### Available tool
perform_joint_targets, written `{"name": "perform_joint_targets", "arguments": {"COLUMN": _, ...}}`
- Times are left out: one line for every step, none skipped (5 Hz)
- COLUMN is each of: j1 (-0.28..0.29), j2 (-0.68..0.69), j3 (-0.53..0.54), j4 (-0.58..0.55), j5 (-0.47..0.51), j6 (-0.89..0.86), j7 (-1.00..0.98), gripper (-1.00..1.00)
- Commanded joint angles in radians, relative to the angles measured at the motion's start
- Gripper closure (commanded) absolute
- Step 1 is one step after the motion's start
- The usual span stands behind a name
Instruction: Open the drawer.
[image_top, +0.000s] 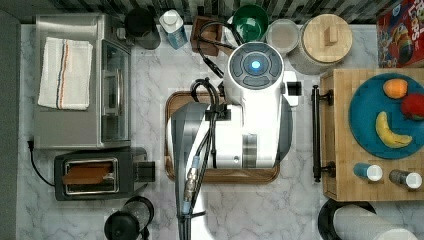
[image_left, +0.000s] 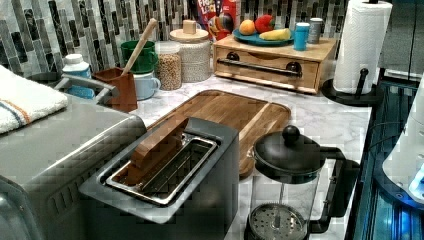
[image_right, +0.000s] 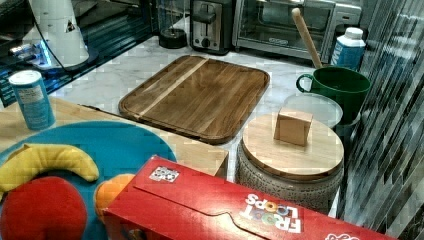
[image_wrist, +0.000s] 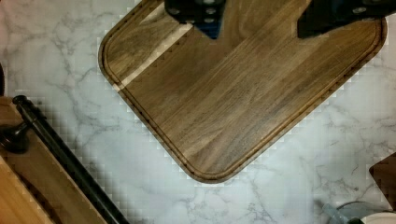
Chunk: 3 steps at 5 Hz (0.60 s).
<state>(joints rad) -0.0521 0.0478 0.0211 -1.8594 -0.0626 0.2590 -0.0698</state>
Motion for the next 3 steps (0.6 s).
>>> {"name": "perform_joint_targets", "arguments": {"j1": -0.002, "j2": 0.005, "j3": 0.002, "j4": 0.000, "j5": -0.001, "j6": 0.002, "j7": -0.002, "gripper": -1.00}}
{"name": "perform_joint_targets", "arguments": {"j1": 0.004, "j2": 0.006, "j3": 0.007, "j4": -0.017, "j5": -0.019, "j6": 0.021, "j7": -0.001, "gripper": -1.00}}
{"name": "perform_joint_targets", "arguments": {"j1": -0.020, "j2": -0.015, "j3": -0.005, "j4": -0.078, "j5": -0.007, "j6": 0.072, "j7": -0.164, "gripper": -1.00}}
